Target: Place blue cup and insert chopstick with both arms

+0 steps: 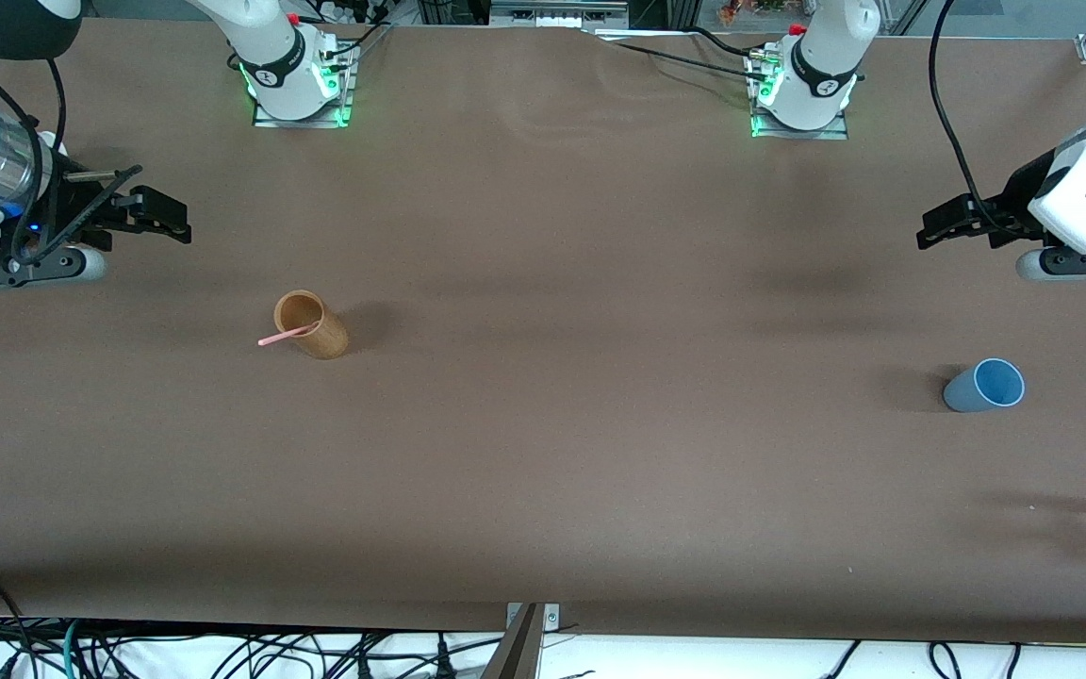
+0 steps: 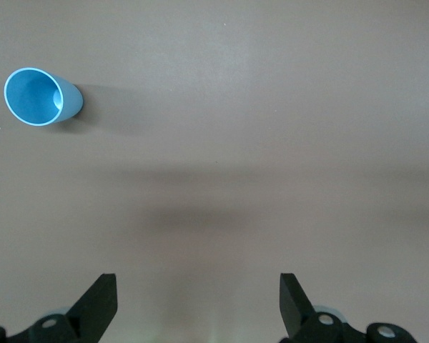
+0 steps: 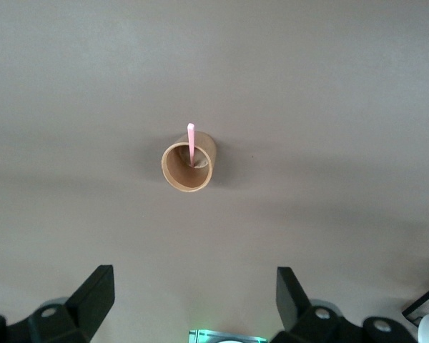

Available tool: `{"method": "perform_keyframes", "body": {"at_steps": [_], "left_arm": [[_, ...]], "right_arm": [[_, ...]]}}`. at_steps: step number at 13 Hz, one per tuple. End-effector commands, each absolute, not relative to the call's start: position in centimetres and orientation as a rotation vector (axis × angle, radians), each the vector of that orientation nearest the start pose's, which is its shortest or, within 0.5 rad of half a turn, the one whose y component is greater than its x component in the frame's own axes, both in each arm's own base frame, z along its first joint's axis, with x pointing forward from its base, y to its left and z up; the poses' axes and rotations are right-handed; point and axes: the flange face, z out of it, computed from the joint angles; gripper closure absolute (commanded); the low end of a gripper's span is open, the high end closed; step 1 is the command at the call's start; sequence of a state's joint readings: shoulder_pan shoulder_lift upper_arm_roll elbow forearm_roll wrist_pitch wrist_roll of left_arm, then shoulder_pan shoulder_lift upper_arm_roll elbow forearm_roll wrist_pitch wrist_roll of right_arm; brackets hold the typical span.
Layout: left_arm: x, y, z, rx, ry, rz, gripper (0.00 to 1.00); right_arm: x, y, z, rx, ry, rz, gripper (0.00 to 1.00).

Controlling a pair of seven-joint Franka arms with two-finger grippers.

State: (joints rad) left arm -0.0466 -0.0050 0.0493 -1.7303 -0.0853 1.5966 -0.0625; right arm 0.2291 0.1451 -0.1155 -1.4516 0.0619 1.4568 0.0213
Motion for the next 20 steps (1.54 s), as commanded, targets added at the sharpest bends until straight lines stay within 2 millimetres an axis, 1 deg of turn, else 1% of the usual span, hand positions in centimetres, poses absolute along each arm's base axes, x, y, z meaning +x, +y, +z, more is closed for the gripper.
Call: {"method": "perform_keyframes", "body": {"at_steps": [1, 5, 10, 14, 18, 20], "left_arm": [[54.9, 0.0, 55.5, -3.201, -0.108, 0.213, 0.0], [54.9, 0.1, 55.5, -3.202, -0.111, 0.213, 0.0], [54.9, -0.3, 55.6, -3.205, -0.104, 0.212, 0.0], [55.0, 0.3, 55.4, -3.206, -0.106, 0.218, 0.0], [55.1, 0.3, 55.5, -3.206, -0.104, 0.213, 0.0], [55.1, 0.5, 55.5, -3.206, -0.109, 0.213, 0.0]], "right_arm": [[57.7, 7.8, 59.6, -3.101, -0.152, 0.191, 0.0], [57.8, 7.3, 59.7, -3.1, -0.157, 0.185, 0.0], [57.7, 7.3, 59.9, -3.097, -0.154, 0.186, 0.0], [57.6, 7.5, 59.5, -3.099, -0.142, 0.203, 0.0], [57.9, 7.8, 58.9, -3.1, -0.141, 0.194, 0.0], [58.2, 7.9, 58.1, -3.101, -0.141, 0.179, 0.0]]}}
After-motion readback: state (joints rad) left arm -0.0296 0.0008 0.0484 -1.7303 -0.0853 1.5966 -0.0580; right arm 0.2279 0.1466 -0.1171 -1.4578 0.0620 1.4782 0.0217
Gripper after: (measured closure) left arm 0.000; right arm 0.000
